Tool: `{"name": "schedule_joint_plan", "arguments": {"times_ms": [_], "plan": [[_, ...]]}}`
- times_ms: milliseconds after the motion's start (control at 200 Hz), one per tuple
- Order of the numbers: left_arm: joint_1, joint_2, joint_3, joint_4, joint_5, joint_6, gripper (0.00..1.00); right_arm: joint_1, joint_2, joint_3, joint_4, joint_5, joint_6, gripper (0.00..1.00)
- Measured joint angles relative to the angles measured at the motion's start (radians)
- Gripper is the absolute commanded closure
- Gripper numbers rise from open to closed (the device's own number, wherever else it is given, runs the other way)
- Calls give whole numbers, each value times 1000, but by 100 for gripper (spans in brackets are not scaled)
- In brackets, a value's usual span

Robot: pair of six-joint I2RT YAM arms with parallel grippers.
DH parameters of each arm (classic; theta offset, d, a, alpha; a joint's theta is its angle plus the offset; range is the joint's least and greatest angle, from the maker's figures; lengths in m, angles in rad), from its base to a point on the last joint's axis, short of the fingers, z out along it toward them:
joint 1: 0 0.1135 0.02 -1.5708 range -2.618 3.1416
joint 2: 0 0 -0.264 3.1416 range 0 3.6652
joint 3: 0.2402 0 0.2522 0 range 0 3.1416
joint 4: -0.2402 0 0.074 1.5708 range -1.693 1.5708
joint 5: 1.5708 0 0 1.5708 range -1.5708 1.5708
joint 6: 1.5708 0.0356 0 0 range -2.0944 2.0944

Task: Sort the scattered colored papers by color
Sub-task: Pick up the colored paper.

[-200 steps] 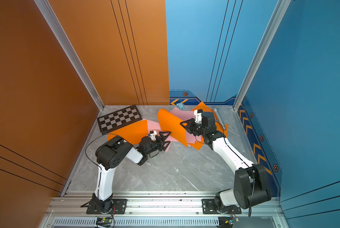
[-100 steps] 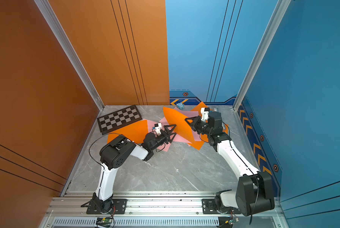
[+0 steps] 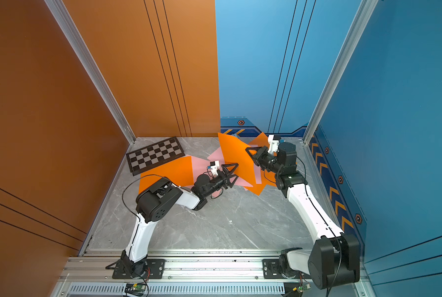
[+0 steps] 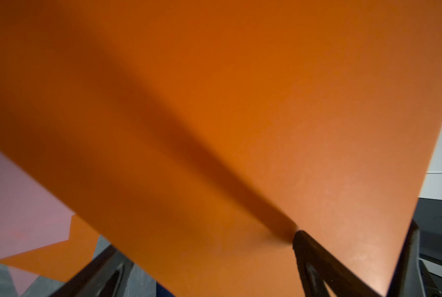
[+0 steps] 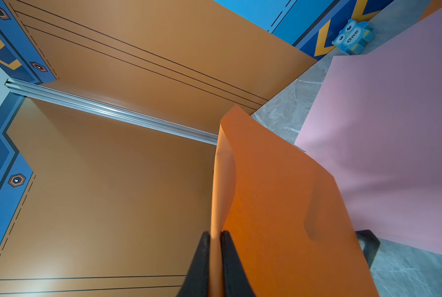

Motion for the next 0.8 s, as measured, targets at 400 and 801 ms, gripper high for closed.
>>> {"name": "schedule_joint_plan", "arguments": {"times_ms": [400,801], "plan": [[-21,34,42,-2,-77,-4,12,-25,-46,-38,0,26,7,88],[-23,-14,-14,4,-121,12,9,-80,-80,-84,0,26,25,89]]}}
